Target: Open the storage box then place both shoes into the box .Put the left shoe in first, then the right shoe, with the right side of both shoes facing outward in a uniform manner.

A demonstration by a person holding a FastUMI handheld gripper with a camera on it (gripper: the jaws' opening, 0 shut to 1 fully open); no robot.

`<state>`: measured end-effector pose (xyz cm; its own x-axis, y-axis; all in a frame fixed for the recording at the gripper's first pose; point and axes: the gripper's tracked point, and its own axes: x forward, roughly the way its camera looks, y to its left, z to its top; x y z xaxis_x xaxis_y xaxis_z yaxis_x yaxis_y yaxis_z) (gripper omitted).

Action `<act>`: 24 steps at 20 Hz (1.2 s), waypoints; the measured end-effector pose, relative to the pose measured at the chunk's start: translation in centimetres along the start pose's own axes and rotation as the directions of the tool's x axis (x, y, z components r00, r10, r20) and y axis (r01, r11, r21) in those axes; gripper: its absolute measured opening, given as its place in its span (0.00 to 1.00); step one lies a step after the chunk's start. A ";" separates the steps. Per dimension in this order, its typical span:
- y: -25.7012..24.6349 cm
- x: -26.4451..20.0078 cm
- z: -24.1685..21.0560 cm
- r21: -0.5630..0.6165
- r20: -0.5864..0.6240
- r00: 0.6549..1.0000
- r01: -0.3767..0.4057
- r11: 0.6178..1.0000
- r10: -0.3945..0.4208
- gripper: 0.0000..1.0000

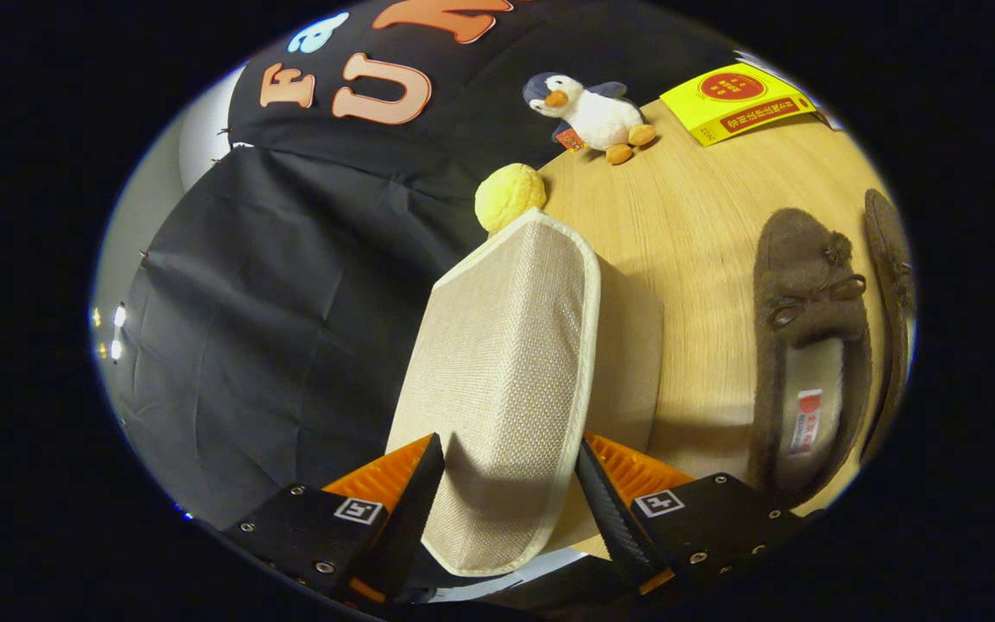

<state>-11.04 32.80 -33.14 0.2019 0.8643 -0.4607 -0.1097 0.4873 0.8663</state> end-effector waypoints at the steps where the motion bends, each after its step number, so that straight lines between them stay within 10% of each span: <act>1: 0.0 -0.3 0.2 -0.002 0.003 1.000 -0.002 1.000 0.002 0.89; 24: 20.3 -1.9 5.7 -0.164 0.011 0.955 -0.291 0.943 0.297 0.27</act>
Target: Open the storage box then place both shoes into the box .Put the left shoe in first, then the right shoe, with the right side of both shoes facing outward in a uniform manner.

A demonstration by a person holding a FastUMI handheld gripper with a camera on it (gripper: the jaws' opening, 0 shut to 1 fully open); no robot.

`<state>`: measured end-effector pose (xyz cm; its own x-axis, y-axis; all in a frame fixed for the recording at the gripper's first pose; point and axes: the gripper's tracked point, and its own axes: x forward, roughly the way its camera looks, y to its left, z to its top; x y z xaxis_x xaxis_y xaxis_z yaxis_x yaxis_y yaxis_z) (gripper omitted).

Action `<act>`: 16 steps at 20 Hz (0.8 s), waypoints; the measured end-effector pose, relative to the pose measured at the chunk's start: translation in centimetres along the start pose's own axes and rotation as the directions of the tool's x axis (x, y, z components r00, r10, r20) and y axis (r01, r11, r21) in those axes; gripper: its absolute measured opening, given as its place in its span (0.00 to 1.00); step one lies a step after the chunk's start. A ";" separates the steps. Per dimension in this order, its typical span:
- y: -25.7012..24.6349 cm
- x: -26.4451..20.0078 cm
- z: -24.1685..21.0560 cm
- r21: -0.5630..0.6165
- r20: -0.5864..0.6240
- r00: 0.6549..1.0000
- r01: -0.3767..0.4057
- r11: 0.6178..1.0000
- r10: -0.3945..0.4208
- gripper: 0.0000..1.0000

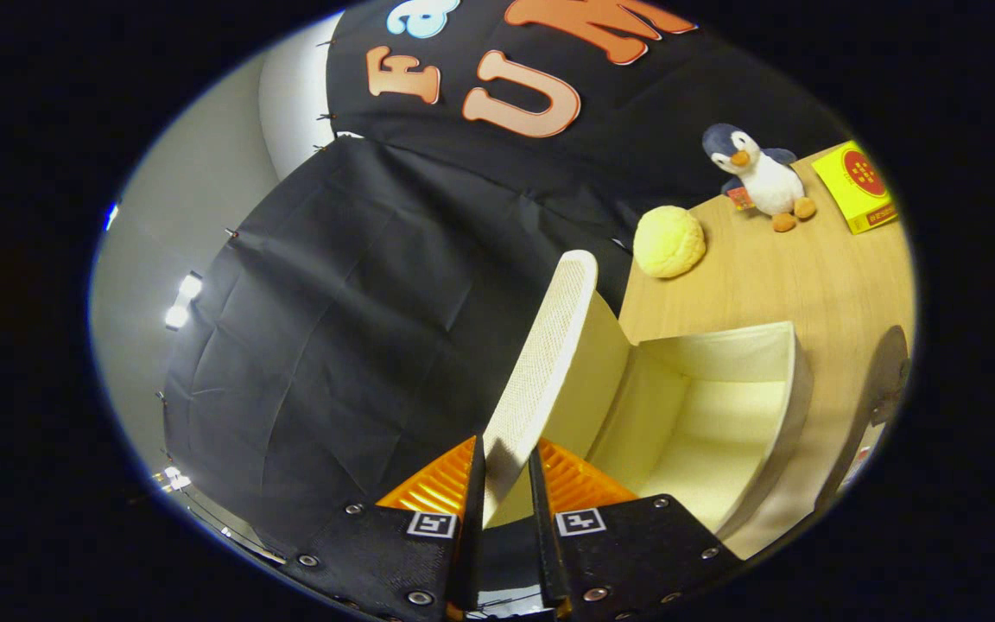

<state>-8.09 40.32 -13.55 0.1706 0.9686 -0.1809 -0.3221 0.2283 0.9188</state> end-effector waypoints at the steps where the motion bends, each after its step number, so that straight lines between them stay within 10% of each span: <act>1: 0.8 1.0 0.2 -0.003 -0.008 1.000 -0.016 1.000 0.016 0.26; 13: 5.3 11.9 -2.2 -0.038 -0.149 0.989 -0.016 0.999 0.011 0.21; 16: 5.5 12.7 -2.2 -0.070 -0.131 0.991 -0.006 0.997 -0.003 0.51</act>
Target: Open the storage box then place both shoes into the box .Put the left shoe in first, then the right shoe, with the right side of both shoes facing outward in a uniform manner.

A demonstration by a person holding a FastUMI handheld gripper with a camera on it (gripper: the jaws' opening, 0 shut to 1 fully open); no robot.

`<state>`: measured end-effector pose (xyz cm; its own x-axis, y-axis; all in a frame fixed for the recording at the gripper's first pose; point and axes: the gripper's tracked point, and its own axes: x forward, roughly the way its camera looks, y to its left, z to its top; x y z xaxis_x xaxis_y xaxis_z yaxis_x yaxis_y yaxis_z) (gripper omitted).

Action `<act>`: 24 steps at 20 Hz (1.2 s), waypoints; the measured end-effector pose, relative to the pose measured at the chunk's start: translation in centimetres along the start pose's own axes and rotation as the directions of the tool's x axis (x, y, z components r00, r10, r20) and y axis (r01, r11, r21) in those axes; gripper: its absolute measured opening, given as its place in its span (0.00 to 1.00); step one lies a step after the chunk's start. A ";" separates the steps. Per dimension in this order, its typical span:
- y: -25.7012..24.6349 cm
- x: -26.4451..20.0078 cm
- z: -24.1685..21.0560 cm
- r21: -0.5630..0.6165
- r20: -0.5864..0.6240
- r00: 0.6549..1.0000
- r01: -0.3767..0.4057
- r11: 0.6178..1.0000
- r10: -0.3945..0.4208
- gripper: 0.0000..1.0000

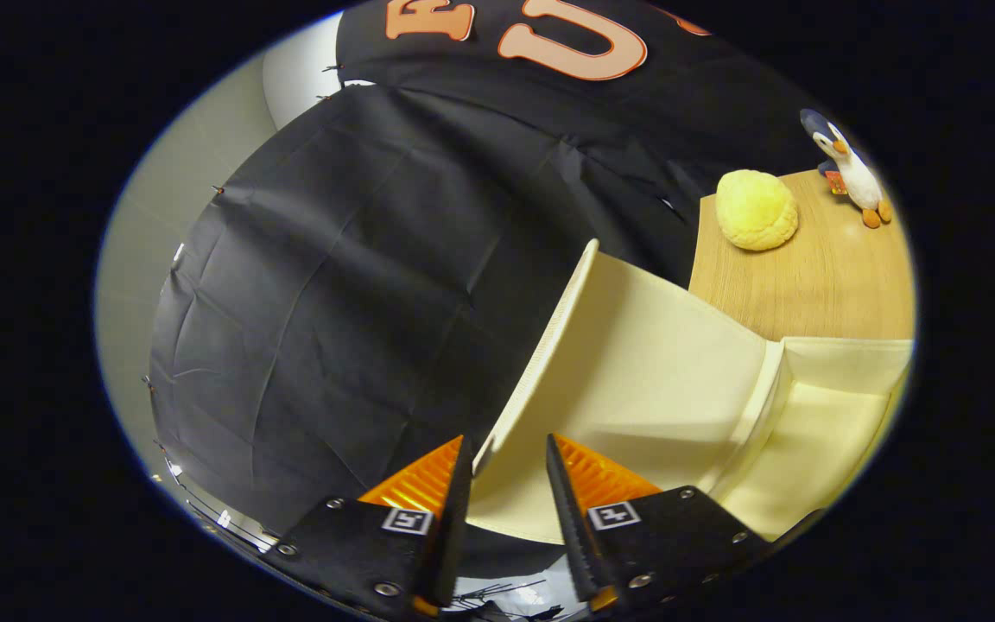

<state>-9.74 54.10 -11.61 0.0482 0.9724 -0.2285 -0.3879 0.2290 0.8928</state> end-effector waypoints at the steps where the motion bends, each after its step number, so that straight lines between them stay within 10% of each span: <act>1: -0.6 -0.4 0.3 -0.023 0.014 1.000 0.014 1.000 -0.014 0.61; 4: -2.0 -1.9 1.1 -0.080 0.046 0.997 0.072 0.994 -0.069 0.86; 11: -10.5 -10.7 0.7 -0.185 0.151 0.943 0.322 0.928 -0.297 0.96; 24: -29.7 -28.3 -5.7 -0.063 0.226 0.645 0.757 0.650 -0.730 0.96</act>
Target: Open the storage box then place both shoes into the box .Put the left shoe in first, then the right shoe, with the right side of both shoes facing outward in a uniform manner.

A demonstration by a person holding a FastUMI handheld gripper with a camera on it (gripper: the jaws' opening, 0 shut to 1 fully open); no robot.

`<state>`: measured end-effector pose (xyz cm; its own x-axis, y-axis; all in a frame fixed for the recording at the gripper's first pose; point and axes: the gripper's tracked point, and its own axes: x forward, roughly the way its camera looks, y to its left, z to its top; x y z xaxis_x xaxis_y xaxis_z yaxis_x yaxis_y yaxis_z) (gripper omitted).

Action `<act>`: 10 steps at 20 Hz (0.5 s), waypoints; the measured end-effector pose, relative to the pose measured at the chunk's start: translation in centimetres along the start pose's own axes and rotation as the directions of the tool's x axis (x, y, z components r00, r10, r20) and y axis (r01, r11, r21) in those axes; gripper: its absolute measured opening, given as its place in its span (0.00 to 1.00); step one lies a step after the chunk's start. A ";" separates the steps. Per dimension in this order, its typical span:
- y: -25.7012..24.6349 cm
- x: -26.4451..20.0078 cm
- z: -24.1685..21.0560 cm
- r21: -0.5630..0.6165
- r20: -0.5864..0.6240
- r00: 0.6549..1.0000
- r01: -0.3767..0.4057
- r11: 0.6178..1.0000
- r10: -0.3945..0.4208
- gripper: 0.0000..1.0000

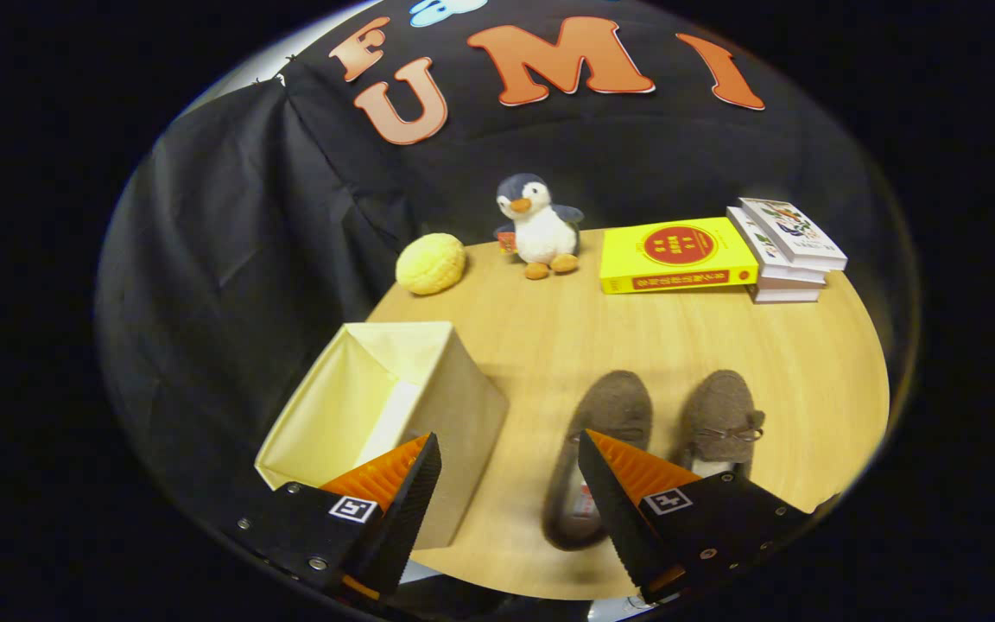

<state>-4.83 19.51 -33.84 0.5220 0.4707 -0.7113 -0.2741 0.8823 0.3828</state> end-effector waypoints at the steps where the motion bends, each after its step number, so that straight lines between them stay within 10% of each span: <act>1: -1.4 0.2 -0.8 0.001 -0.010 1.000 0.026 1.000 -0.026 0.95; 10: -7.9 5.3 -4.9 -0.049 -0.070 0.983 0.168 0.985 -0.171 0.75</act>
<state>-3.83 15.08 -43.49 0.5034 0.3118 -0.8058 -0.2218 0.9480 0.2283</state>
